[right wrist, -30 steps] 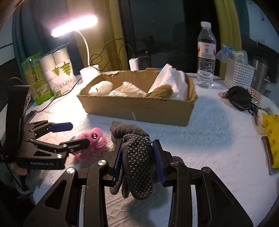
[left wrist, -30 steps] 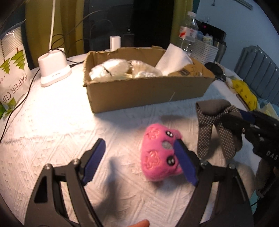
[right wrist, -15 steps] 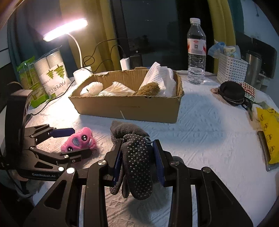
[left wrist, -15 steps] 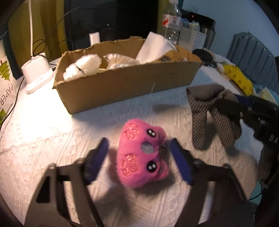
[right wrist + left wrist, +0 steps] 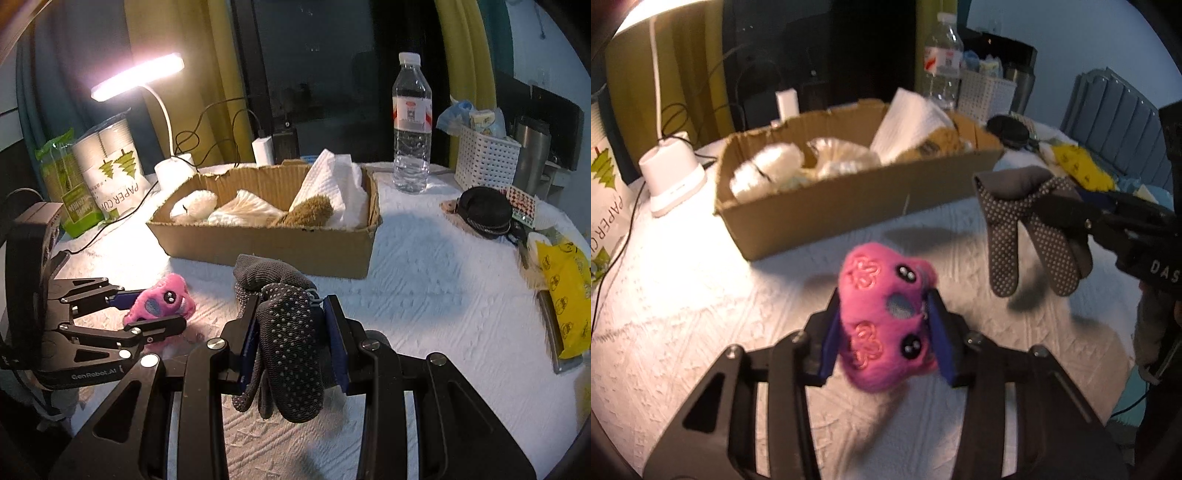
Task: Organize soft objects
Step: 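Lift the pink plush and socks and carry both toward the box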
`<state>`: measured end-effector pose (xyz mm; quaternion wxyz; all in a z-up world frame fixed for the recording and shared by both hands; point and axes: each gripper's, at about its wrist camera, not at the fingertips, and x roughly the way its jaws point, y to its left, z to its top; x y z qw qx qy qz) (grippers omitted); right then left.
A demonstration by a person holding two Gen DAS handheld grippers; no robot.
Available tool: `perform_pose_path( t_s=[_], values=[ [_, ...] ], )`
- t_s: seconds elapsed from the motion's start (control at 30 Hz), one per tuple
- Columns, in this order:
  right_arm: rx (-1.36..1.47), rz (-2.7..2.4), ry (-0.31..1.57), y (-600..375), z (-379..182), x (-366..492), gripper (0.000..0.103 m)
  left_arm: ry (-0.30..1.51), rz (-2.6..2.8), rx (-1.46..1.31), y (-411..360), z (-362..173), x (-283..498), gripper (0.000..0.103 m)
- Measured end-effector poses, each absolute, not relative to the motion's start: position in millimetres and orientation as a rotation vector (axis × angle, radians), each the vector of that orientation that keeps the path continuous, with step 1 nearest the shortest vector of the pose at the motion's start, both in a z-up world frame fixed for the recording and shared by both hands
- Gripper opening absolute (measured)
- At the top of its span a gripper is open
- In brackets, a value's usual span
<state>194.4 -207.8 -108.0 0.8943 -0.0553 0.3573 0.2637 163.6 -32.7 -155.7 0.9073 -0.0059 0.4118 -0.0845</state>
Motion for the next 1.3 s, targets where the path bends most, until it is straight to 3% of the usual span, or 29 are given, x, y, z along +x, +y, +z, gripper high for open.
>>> perform_pose_path(
  t_s=[1.3],
  values=[
    [-0.128, 0.590, 0.605, -195.4, -47.8, 245.1, 0.036, 0.591, -0.133, -0.085, -22.9, -67.8, 205.2, 0.044]
  ],
)
